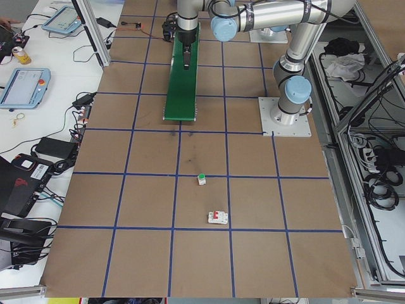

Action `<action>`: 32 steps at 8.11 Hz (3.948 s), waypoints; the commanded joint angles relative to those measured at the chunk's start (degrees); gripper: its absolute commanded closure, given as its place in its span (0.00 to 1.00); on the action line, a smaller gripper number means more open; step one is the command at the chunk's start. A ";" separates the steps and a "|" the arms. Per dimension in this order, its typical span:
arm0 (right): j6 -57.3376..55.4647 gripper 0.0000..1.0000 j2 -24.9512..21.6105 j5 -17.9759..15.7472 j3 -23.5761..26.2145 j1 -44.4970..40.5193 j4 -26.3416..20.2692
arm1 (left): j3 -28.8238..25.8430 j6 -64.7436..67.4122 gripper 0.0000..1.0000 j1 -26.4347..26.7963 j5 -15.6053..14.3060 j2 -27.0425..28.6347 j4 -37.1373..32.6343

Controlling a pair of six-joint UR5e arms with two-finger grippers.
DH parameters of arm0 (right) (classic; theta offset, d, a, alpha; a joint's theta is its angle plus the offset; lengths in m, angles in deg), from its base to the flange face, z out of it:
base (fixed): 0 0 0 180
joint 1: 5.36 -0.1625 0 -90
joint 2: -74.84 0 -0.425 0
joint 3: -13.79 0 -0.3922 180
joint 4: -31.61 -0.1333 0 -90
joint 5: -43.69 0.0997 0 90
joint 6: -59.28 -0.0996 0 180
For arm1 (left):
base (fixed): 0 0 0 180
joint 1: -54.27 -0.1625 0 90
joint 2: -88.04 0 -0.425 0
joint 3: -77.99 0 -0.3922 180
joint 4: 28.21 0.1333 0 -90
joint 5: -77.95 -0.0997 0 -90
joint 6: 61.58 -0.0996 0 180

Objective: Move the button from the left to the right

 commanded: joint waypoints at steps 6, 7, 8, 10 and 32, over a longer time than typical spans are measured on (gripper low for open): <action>0.00 0.00 -0.02 -0.09 0.00 0.00 0.00 | -0.66 -25.16 0.00 -21.70 -0.44 -0.66 -4.55; 0.00 0.00 0.06 -0.09 0.00 0.00 0.00 | -0.14 -32.37 0.00 -29.60 -0.35 0.65 -3.15; 0.00 0.00 -0.02 -0.09 0.00 0.00 0.00 | -0.05 -34.53 0.00 -34.82 -0.61 2.67 0.08; 0.00 0.00 0.07 0.00 0.00 0.00 0.00 | -0.31 -34.64 0.00 -38.37 -0.62 7.15 3.09; -0.35 0.00 0.07 0.35 0.00 0.00 0.00 | 0.13 -32.77 1.00 -45.42 -3.34 19.51 7.69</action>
